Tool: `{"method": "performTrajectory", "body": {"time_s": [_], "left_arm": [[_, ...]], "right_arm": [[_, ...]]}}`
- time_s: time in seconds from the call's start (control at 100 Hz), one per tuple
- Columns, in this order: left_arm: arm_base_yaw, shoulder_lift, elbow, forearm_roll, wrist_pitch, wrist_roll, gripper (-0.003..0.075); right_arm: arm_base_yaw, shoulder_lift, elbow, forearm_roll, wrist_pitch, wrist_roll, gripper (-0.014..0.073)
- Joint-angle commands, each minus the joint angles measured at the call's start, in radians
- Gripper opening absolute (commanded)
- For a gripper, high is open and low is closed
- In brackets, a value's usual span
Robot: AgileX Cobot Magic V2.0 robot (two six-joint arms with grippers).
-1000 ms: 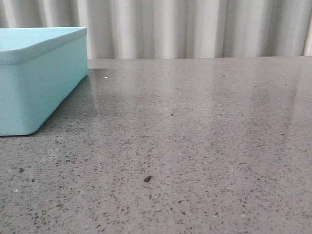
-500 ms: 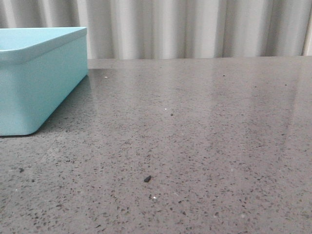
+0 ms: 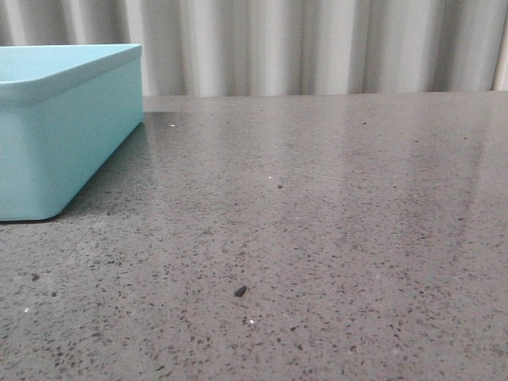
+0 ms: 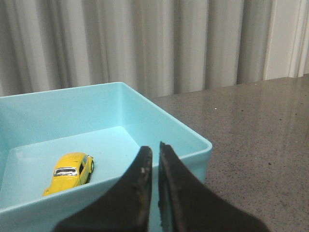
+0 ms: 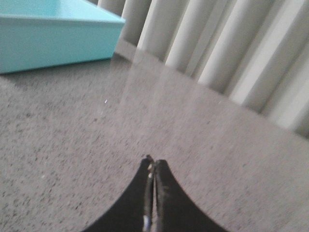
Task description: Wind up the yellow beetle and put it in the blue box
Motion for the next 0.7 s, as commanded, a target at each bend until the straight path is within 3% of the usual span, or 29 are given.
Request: {"method": "performTrajectory", "body": {"time_s": [0.0,0.34,0.69], "left_arm": [[-0.008,0.012,-0.009,0.019,-0.087,-0.009,-0.0021],[-0.008,0.012,0.102,0.042,-0.196,-0.009,-0.0021],[-0.008,0.012,0.112,0.035,-0.205,-0.009,-0.0021]], "right_arm": [[0.000,0.014,0.029,0.001,-0.131,0.038,-0.0041],[-0.002,0.014,0.123,0.027,-0.275,0.070,-0.0041],[-0.002,0.014,0.123,0.031,-0.383,0.070,-0.0041]]}}
